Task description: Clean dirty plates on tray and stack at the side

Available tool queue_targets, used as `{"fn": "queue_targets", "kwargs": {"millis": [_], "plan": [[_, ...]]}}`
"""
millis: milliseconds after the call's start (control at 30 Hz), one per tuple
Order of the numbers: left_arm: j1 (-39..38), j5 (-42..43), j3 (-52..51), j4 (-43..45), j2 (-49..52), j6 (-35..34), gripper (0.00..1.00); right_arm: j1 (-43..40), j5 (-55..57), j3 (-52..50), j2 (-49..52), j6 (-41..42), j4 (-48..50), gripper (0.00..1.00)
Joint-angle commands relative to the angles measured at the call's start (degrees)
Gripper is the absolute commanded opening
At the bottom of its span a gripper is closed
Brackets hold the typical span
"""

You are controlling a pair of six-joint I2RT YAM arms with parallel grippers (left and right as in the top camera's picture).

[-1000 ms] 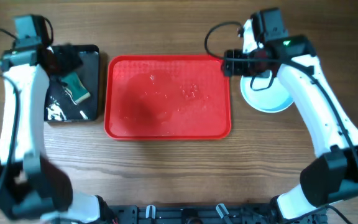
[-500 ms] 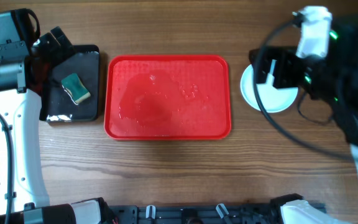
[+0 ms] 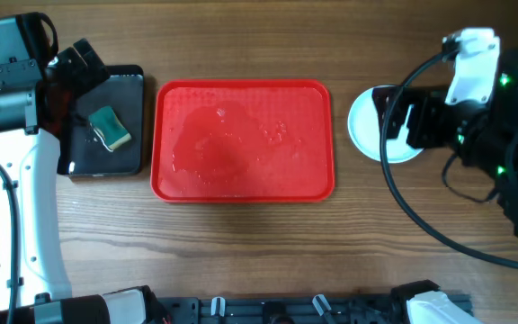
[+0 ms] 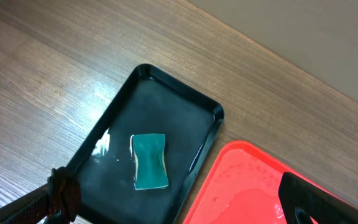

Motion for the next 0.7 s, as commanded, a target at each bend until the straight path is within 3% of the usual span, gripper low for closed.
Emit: {"fn": "queue_targets", "kwargs": {"millis": [0, 333, 667], "plan": [[0.0, 0.3, -0.2, 0.0, 0.2, -0.5, 1.00, -1.6, 2.3, -9.9, -7.2, -4.0, 7.8, 1.00], [0.0, 0.3, -0.2, 0.0, 0.2, -0.5, 1.00, -8.5, -3.9, -52.6, -38.1, -6.1, 36.5, 1.00], [0.0, 0.3, -0.2, 0.0, 0.2, -0.5, 1.00, -8.6, -4.9, -83.4, -56.7, -5.6, 59.9, 1.00]]}}
